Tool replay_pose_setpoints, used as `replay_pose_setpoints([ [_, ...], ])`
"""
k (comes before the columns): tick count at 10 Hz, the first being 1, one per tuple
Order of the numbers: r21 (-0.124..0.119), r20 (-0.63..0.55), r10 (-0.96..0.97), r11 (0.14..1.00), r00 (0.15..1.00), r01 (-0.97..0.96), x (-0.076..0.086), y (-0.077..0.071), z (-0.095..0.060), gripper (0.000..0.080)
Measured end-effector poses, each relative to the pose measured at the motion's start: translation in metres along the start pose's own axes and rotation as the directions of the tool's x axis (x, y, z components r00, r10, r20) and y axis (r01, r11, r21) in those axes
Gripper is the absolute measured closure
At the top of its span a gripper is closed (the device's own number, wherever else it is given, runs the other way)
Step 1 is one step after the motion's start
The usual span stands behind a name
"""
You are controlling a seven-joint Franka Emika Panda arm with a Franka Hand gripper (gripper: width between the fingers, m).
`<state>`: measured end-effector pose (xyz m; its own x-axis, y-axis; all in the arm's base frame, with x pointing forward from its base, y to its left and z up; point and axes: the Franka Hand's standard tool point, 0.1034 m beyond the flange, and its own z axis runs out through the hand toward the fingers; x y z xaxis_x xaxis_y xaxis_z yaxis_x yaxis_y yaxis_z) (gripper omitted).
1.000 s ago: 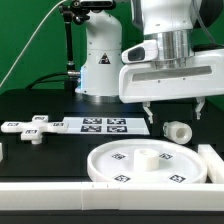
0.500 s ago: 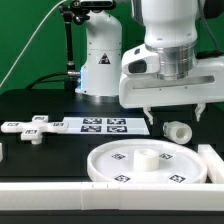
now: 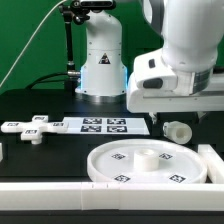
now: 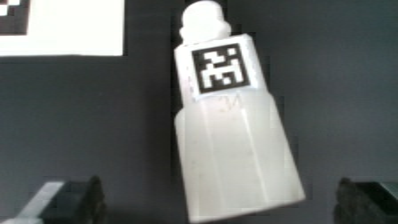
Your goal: Assemble round table
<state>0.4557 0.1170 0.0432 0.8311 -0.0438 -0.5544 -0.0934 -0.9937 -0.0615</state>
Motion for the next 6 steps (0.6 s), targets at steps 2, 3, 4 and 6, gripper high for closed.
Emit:
replay_pose_setpoints([
  [2,-0.004,0.126,0.004,1.000,0.992,-0.003,-0.004,0.002,0.003,0.0150],
  [3,-0.007,0.117,0.002,1.000,0.993,-0.001,0.002,0.000,0.003,0.0150],
  [4,-0.030,0.115,-0.022,0.999,0.993,0.025,-0.001,-0.009,0.003,0.0150],
  [6,-0.030,0.127,-0.069,0.997,0.990,0.073,-0.003,-0.015,0.009,0.0150],
])
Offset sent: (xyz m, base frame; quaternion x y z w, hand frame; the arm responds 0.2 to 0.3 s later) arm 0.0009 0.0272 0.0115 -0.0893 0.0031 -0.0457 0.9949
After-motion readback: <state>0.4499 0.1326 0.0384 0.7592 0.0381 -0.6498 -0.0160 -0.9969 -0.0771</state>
